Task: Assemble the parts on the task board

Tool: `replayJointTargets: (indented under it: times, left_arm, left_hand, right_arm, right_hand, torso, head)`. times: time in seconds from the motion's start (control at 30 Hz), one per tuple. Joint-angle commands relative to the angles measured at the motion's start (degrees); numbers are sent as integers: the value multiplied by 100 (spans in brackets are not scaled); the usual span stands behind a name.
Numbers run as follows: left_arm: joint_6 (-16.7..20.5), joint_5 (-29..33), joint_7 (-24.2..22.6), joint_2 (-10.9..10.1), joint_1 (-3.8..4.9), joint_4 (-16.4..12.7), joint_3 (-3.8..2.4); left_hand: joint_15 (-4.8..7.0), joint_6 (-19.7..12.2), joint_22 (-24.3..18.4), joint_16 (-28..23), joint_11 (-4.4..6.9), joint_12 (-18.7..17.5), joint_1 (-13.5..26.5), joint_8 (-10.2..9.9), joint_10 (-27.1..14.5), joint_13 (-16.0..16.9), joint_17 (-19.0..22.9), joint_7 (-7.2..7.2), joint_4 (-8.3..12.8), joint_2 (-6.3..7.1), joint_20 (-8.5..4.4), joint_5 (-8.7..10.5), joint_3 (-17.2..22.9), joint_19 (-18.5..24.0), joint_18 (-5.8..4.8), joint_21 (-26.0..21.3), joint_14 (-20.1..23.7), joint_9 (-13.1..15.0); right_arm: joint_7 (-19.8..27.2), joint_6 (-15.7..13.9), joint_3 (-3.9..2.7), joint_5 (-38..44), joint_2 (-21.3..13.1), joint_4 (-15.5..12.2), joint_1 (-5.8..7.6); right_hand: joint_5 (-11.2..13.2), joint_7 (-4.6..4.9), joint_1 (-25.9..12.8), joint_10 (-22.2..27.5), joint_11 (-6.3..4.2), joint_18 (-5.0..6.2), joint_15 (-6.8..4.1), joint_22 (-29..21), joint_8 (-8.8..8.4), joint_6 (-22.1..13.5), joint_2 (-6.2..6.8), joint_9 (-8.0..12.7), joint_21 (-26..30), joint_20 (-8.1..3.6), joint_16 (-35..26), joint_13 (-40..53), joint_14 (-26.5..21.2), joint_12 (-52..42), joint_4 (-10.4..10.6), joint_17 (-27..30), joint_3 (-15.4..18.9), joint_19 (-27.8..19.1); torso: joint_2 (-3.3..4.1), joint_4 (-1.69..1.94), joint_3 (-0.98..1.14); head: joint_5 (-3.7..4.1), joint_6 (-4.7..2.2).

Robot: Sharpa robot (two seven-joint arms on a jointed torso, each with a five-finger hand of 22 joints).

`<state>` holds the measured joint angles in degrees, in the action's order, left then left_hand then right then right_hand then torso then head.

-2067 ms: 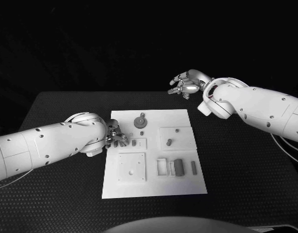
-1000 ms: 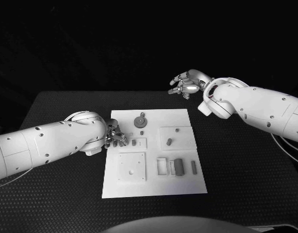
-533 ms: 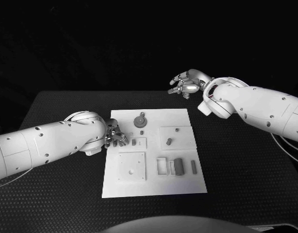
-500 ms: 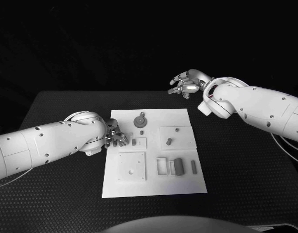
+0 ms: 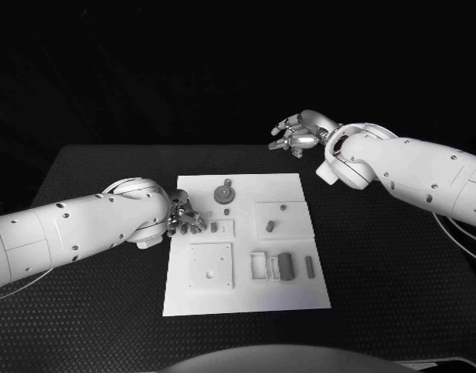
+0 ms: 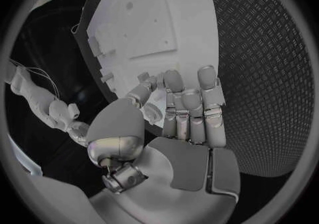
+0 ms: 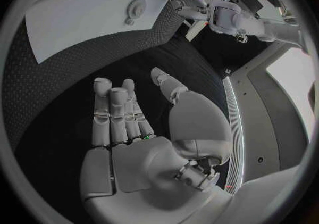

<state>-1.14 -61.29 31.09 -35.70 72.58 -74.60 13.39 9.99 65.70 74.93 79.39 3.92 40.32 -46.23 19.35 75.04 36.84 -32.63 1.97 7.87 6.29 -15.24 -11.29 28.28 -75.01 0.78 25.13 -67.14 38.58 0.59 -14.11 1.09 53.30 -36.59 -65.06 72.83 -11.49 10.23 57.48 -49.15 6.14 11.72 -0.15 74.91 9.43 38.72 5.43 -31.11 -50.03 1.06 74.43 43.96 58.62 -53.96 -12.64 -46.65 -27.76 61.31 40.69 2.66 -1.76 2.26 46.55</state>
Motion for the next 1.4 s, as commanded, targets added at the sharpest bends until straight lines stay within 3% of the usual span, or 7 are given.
replayJointTargets:
  times: [0.03,0.23,1.07,1.4]
  left_arm:
    - [30,30,-23,5,-27,2,18]
    - [-21,52,-67,7,-27,-2,18]
    - [188,166,-148,-33,-29,-18,16]
    - [158,152,-127,-180,-27,-47,14]
  left_hand:
    - [21,-14,119,8,21,14,29,-21,-29,-5,5,11,-37,32,-28,34,2,9,-23,-15,11,-3]
    - [24,-12,118,13,24,20,131,-22,-26,-10,11,7,-188,174,-29,84,6,5,-16,-20,9,0]
    - [34,0,123,24,34,33,119,-12,-15,-9,11,-2,-213,156,-37,98,20,-12,-6,-13,-3,8]
    - [21,-66,119,11,18,22,108,-43,-58,-15,21,18,-185,191,-26,96,-4,16,-13,-28,22,1]
  right_arm:
    - [42,79,-2,12,2,-1,-2]
    - [44,101,-2,12,7,3,-3]
    - [28,143,-2,12,-6,10,-10]
    - [32,142,-2,12,-12,15,-19]
  right_hand:
    - [-16,248,-12,38,7,328,8,98,29,11,-13,6,34,-45,10,-10,-46,-31,-33,9,13,-9]
    - [-17,248,-18,40,7,328,8,96,30,9,-14,7,39,-42,6,-14,-50,-33,-31,13,15,-13]
    - [-17,250,-29,45,9,328,10,92,32,4,-13,12,49,-36,-2,-26,-56,-39,-29,24,17,-20]
    - [-17,250,-35,46,9,328,10,92,33,3,-15,14,51,-35,-3,-30,-57,-42,-25,27,18,-21]
  torso:
    - [-1,1,-1]
    - [-1,-1,-4]
    - [-2,5,-5]
    - [-3,0,-7]
  head:
    - [2,3]
    - [6,0]
    - [36,1]
    - [53,3]
